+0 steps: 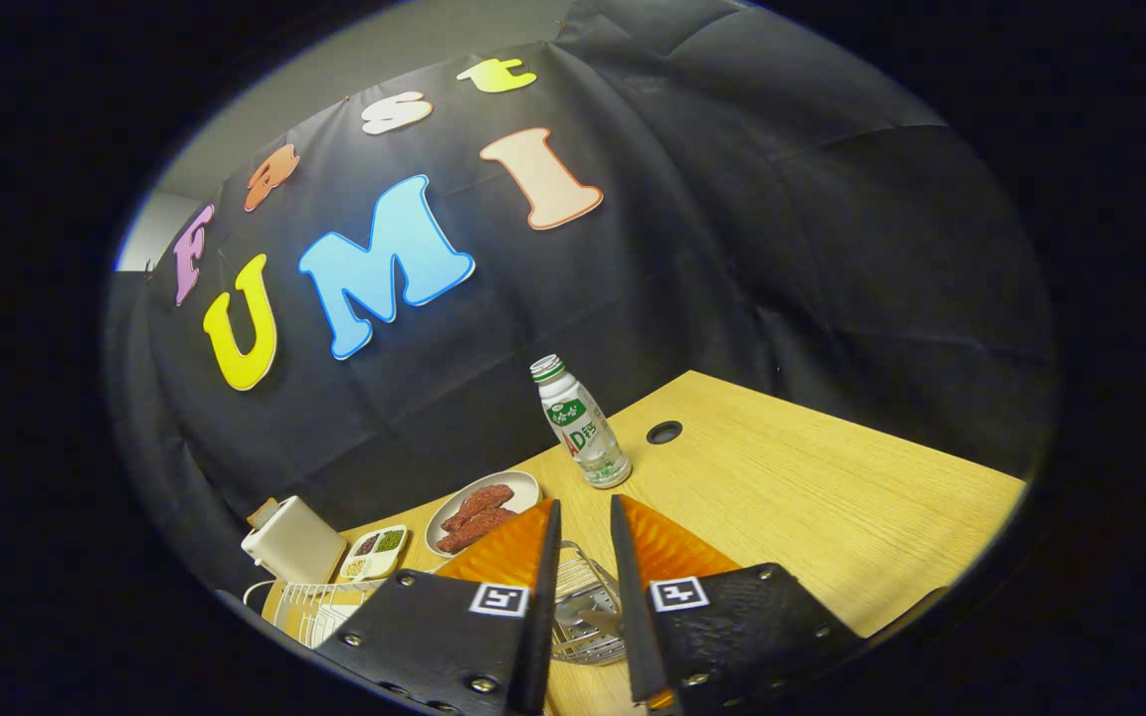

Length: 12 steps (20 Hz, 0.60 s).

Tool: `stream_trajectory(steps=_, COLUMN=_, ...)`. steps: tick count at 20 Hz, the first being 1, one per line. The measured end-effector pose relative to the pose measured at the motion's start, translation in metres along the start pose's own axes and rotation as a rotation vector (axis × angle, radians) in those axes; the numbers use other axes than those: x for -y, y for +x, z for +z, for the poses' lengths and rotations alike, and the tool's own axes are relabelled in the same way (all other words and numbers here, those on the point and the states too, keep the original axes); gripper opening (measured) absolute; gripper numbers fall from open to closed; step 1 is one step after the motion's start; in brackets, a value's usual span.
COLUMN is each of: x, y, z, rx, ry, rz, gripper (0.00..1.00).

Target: Take the plate from the dish rack, then take the spoon from the basket and place it into the plate.

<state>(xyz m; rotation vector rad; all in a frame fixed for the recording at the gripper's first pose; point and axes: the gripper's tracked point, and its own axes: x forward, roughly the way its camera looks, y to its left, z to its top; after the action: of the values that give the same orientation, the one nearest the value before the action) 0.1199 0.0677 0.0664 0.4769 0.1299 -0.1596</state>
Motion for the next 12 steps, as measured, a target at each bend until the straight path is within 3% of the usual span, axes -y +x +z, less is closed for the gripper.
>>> stream_trajectory(steps=3, x=0.006, y=-0.005, z=-0.005, rx=-0.002, ry=-0.017, rz=-0.011, gripper=0.34)
stream_trajectory(steps=10, x=0.011, y=-0.005, z=-0.037, rx=-0.035, ry=-0.012, rz=-0.023, gripper=0.34)
stream_trajectory(steps=11, x=0.012, y=-0.006, z=-0.038, rx=-0.027, ry=-0.01, rz=-0.031, gripper=0.33)
stream_trajectory(steps=12, x=0.007, y=-0.009, z=-0.038, rx=-0.015, ry=-0.001, rz=-0.009, gripper=0.25)
